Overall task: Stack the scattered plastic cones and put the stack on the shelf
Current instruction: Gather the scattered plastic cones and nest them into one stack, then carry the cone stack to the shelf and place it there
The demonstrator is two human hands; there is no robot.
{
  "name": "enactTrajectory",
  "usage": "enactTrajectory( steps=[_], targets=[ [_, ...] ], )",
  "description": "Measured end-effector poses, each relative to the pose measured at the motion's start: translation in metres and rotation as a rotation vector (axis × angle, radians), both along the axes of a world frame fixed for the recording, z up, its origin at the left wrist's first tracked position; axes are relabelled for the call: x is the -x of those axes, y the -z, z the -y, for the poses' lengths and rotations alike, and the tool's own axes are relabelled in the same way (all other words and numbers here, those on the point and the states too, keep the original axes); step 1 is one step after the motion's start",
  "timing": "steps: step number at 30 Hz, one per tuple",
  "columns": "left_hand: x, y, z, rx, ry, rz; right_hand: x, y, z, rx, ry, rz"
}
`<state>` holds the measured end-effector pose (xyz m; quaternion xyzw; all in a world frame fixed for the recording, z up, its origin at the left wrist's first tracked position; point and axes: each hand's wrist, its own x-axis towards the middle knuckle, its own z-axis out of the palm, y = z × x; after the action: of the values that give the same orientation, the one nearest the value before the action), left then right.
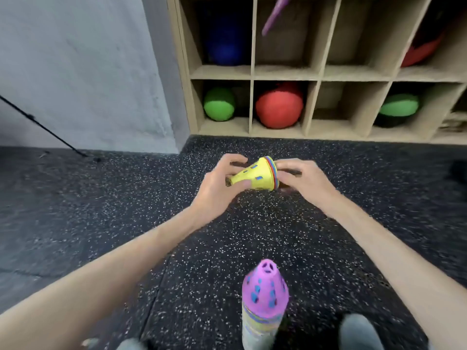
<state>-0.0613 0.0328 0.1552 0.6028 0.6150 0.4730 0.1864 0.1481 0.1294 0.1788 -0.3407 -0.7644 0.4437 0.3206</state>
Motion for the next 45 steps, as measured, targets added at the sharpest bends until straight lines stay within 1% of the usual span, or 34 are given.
enactTrajectory(
  steps=[3, 6, 9, 11, 17, 19, 22, 24, 28, 30, 32, 35, 38, 40, 42, 45],
  targets=[
    [-0.022, -0.030, 0.034, -0.029, 0.015, 0.038, -0.029, -0.023, 0.043, 0.009, 0.028, -0.066],
    [-0.045, -0.052, 0.057, -0.055, 0.057, 0.071, -0.057, -0.034, 0.075, 0.024, -0.027, -0.048],
    [-0.069, -0.065, 0.086, -0.090, 0.080, 0.138, -0.077, -0.042, 0.110, 0.034, -0.058, -0.091],
    [-0.080, -0.068, 0.103, -0.127, 0.078, 0.229, -0.082, -0.043, 0.134, 0.040, -0.056, -0.128],
    [-0.095, -0.070, 0.137, -0.252, -0.024, 0.559, -0.070, -0.028, 0.188, 0.109, 0.024, -0.277],
    [-0.093, -0.066, 0.145, -0.256, -0.028, 0.601, -0.061, -0.019, 0.197, 0.123, 0.037, -0.287],
    [-0.084, -0.054, 0.154, -0.224, -0.026, 0.582, -0.052, 0.000, 0.203, 0.147, 0.025, -0.204],
    [-0.080, -0.042, 0.157, -0.197, -0.012, 0.530, -0.052, 0.012, 0.200, 0.157, 0.025, -0.130],
    [-0.088, -0.007, 0.158, -0.037, 0.067, 0.318, -0.064, 0.029, 0.190, 0.152, 0.010, 0.055],
    [-0.095, 0.011, 0.157, 0.030, 0.111, 0.349, -0.066, 0.036, 0.187, 0.149, 0.007, 0.044],
    [-0.100, 0.022, 0.156, 0.030, 0.088, 0.422, -0.065, 0.038, 0.188, 0.111, -0.003, 0.013],
    [-0.099, 0.032, 0.156, 0.011, 0.048, 0.429, -0.058, 0.041, 0.191, 0.032, -0.008, -0.002],
    [-0.089, 0.044, 0.159, 0.015, 0.043, 0.346, -0.050, 0.038, 0.195, 0.019, 0.019, -0.057],
    [-0.085, 0.051, 0.162, 0.035, 0.054, 0.257, -0.043, 0.034, 0.199, -0.055, 0.008, -0.015],
    [-0.082, 0.058, 0.162, 0.058, 0.061, 0.230, -0.037, 0.033, 0.203, -0.153, -0.018, 0.069],
    [-0.077, 0.068, 0.159, 0.102, 0.034, 0.193, -0.037, 0.038, 0.198, -0.190, -0.008, 0.088]
  ],
)
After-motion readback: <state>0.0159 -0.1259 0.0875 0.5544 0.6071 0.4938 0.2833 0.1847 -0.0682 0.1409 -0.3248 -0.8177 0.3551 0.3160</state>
